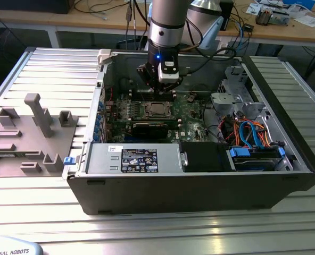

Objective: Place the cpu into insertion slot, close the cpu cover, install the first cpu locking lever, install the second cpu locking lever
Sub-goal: 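Install the first cpu locking lever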

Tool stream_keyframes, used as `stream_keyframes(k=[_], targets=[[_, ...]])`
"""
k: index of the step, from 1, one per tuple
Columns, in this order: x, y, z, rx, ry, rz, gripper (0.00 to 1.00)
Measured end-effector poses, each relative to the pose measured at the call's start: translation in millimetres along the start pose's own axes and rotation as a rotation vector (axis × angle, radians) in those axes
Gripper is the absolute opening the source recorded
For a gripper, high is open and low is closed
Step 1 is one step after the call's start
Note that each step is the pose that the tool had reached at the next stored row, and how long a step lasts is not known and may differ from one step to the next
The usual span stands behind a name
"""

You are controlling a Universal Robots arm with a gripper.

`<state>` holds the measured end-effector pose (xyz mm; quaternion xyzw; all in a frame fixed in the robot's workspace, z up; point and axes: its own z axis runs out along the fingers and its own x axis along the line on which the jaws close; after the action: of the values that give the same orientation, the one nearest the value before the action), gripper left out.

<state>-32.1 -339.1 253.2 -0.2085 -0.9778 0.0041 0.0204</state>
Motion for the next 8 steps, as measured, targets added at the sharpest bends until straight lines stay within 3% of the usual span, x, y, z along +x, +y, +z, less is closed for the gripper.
stream_keyframes(k=[8], targets=[[0.0, 0.0, 0.0, 0.0005, -0.0002, -0.014, 0.11]])
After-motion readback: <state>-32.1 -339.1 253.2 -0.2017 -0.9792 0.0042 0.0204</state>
